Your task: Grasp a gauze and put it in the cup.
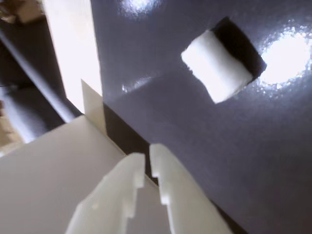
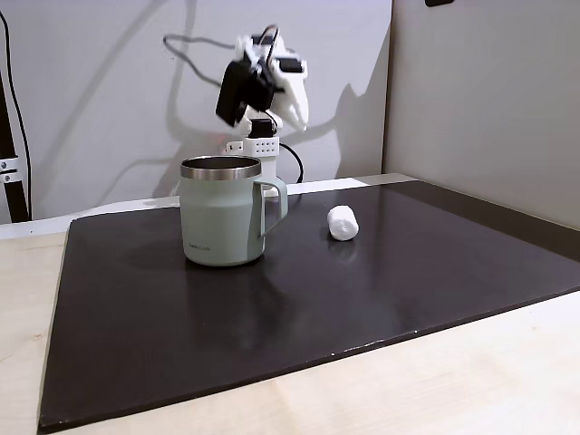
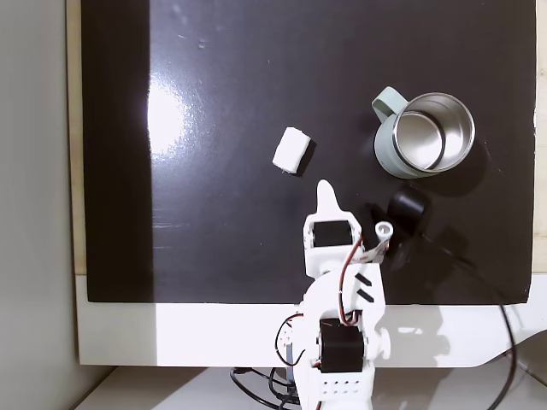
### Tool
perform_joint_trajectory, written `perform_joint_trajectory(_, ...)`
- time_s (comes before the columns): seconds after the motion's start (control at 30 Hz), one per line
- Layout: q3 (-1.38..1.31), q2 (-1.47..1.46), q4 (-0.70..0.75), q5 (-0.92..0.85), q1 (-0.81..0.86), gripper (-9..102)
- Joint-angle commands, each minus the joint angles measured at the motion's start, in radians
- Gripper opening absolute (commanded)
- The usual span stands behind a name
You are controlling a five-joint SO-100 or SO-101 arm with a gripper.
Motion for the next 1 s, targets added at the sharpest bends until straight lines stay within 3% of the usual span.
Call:
perform_joint_trajectory(0.0,-0.215,-0.143,0.066,-0.104,0.002,5)
perform_joint_trajectory(0.27,-0.63,-0.557,0.347,-0.41,0.061,13)
perform_joint_trajectory(0.67,-0.983,-1.108,0.565,-0.669,0.08,25)
perform_joint_trajectory(0.97,-0.908,-1.204,0.495,-0.732,-0.008,31)
